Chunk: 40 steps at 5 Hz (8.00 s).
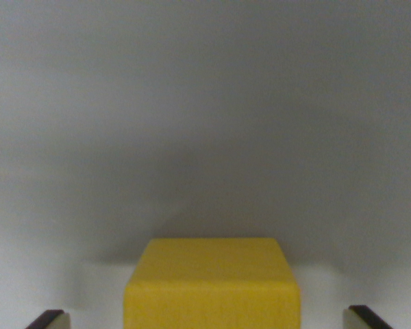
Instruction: Pick yellow cube
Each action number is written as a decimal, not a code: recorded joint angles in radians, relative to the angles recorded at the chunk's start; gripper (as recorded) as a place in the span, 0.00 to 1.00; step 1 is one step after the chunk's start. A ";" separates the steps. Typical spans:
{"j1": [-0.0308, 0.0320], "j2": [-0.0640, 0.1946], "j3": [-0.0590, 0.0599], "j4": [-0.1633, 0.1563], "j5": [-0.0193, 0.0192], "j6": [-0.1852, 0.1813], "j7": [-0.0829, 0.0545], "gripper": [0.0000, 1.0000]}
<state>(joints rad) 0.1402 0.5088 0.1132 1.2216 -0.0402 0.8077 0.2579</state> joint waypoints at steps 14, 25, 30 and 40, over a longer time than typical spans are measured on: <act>0.0001 -0.013 0.001 0.044 0.0018 0.057 0.000 1.00; -0.0002 -0.052 0.005 0.173 0.0072 0.224 0.000 1.00; -0.0004 -0.083 0.008 0.274 0.0115 0.356 -0.001 1.00; -0.0009 -0.137 0.014 0.454 0.0190 0.590 -0.002 1.00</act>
<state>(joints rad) 0.1394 0.3715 0.1268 1.6753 -0.0211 1.3979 0.2562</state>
